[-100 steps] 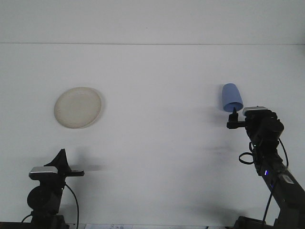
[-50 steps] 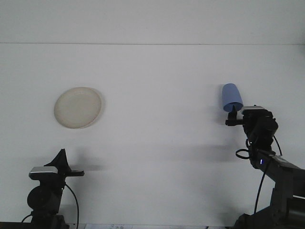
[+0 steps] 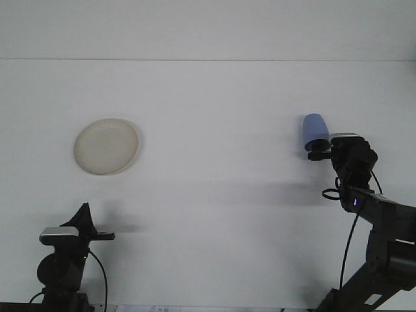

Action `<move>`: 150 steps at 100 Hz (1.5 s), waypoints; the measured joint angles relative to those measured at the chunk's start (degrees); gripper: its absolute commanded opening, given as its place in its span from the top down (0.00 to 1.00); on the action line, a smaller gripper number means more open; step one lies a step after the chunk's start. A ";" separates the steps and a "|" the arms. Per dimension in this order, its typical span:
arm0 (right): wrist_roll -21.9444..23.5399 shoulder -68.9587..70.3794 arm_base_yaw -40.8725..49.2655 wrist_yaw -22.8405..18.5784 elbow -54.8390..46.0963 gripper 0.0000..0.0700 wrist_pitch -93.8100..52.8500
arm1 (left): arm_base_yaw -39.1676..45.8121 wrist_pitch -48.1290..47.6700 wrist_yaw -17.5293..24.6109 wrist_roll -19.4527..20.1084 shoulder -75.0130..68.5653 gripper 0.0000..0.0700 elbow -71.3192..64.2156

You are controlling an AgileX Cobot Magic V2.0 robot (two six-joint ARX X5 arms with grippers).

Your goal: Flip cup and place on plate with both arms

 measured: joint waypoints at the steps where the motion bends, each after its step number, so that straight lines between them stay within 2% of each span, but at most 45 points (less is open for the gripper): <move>1: 0.00 0.26 -0.04 -0.02 0.20 0.20 -0.09 | 0.00 0.00 0.00 0.00 0.00 0.98 0.00; 15: 0.00 2.82 -0.11 -0.37 2.99 0.22 -0.37 | 0.00 0.00 0.00 0.00 0.00 0.98 0.00; 31: 0.00 5.20 -0.11 -1.51 6.03 0.40 -0.22 | 0.00 0.00 0.00 0.00 0.00 0.98 0.00; 45: 0.00 6.80 -0.11 -1.86 7.23 0.59 -0.17 | 0.00 0.00 0.00 0.00 0.00 0.98 0.00; 58: -0.04 7.48 -0.09 -2.43 7.34 0.90 -0.13 | 0.00 0.00 0.00 0.00 0.00 0.98 0.00; 68: -0.11 7.48 -0.09 -2.60 7.37 0.99 1.11 | 0.00 0.00 0.00 0.00 0.00 0.98 0.00; 108: -0.13 6.21 -0.09 -2.73 7.61 0.99 -1.60 | 0.00 0.00 0.00 0.00 0.00 0.98 0.00; 135: -0.11 -7.78 0.07 -2.49 7.61 0.99 -18.71 | 0.00 0.00 0.00 0.00 0.00 0.98 0.00; 150: 0.79 -19.43 1.92 1.27 9.16 0.99 -32.79 | 0.00 0.00 0.00 0.00 0.00 0.98 0.00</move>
